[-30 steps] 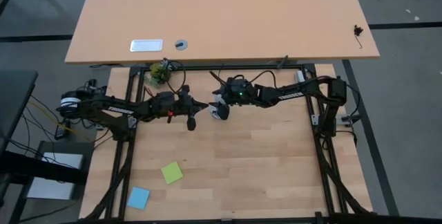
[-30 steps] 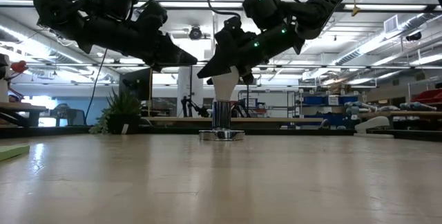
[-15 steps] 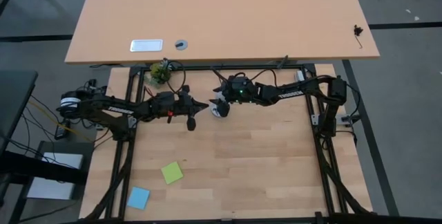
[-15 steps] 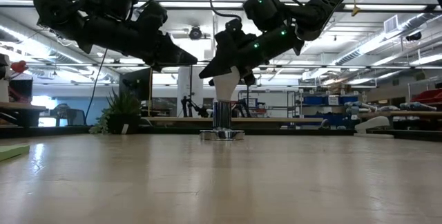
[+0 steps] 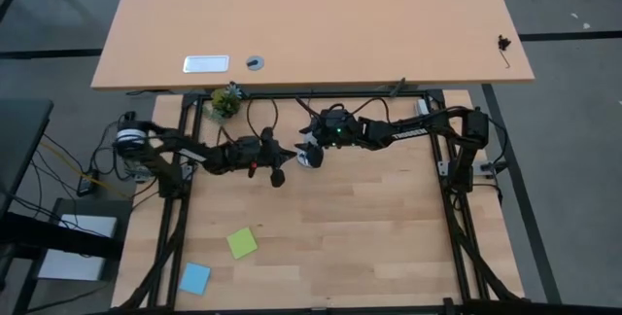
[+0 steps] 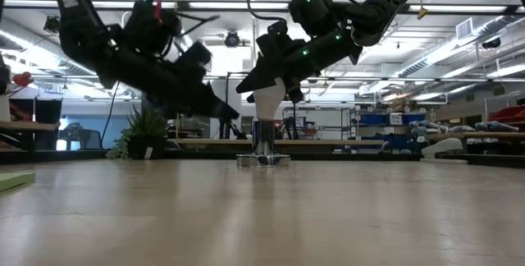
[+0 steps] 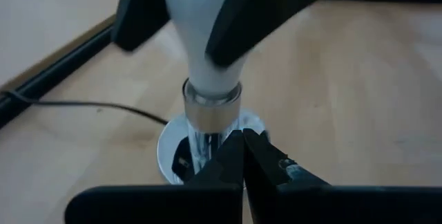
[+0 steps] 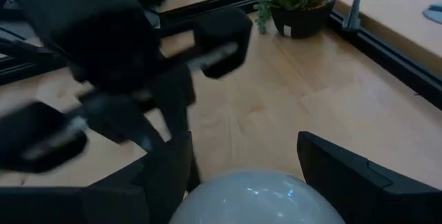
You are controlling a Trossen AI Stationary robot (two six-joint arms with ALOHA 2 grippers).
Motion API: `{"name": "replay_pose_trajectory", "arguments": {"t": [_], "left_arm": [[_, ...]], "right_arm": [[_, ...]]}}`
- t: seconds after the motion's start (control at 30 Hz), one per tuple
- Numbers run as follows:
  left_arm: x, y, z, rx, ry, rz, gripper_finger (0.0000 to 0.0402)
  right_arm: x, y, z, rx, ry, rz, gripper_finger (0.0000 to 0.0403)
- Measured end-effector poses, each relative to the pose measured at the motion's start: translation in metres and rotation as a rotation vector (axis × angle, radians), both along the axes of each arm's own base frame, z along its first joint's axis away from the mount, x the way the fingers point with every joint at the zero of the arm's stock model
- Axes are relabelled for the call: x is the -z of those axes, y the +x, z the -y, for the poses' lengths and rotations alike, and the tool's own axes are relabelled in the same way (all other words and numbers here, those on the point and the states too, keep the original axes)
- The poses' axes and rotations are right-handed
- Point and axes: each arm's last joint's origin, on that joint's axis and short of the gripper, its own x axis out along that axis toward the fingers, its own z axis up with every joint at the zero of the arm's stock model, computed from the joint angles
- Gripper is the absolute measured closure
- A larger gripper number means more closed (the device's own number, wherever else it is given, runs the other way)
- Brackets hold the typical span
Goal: Screw lightbulb
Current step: Insert the lightbulb into the lamp
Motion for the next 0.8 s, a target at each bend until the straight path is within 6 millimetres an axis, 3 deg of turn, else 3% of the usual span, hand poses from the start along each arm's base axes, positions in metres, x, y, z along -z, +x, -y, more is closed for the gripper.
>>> {"name": "replay_pose_trajectory", "arguments": {"t": [0.2,0.4,0.8], "left_arm": [[0.024,0.017,-0.005,-0.037,-0.016,-0.059,0.0394],[0.034,0.034,-0.008,-0.032,-0.024,-0.084,0.0394],[0.039,0.035,-0.004,0.016,-0.077,-0.131,0.0394]], "right_arm": [[0.0,0.0,0.0,-0.005,0.004,-0.003,0.0141],[0.001,0.0,-0.002,-0.027,0.034,-0.009,0.0135],[0.001,0.0,-0.002,-0.033,0.034,-0.013,0.0126]]}}
